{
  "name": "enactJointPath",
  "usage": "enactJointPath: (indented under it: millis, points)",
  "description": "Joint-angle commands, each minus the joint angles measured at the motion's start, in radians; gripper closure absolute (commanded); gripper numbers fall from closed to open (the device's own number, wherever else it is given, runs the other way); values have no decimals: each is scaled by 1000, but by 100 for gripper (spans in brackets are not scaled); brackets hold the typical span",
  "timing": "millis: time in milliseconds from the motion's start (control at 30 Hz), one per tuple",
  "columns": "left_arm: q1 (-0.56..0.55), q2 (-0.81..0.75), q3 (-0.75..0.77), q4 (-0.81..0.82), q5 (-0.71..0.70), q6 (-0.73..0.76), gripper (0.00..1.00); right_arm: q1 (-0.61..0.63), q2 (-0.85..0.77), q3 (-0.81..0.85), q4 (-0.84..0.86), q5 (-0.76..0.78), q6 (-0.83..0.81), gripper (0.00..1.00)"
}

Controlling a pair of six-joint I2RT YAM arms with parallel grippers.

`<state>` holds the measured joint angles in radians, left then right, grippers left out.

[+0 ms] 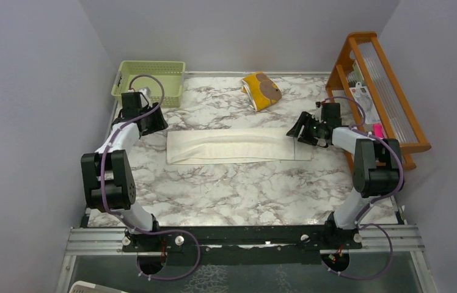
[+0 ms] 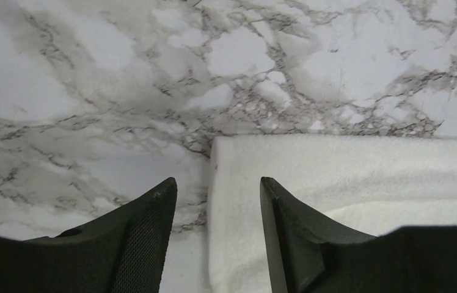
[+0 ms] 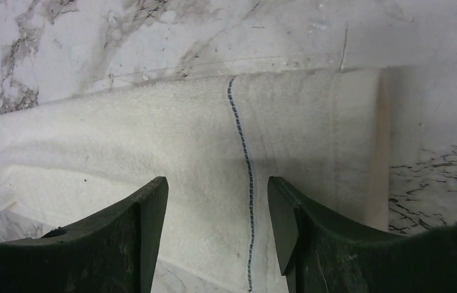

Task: Roll the towels
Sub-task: Fold the towel at the center of the board.

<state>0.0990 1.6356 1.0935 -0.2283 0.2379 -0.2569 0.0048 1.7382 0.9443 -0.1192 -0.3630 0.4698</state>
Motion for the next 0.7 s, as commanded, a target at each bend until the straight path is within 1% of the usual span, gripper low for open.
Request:
enactJointPath:
  millis: [0,133,300,433,600,633,667]
  points:
    - [55,-17,-70,-114,71,93,44,-5,2,-9,35,-88,-19,38]
    - [64,-3,-129,-115,139,111,43,-5,-18,-5,21,-97,-27,38]
    - [64,55,-164,-96,291,95,43,-6,-27,-9,33,-132,-22,38]
    - [64,109,-180,-95,343,83,47,-5,-42,-20,29,-129,-28,38]
    - [64,117,-203,-92,326,65,56,-6,-61,-43,29,-124,-37,38]
    - [64,115,-205,-89,324,58,61,-5,-63,-47,29,-125,-37,38]
    - [65,113,-207,-85,323,50,68,-5,-64,-48,30,-127,-37,38]
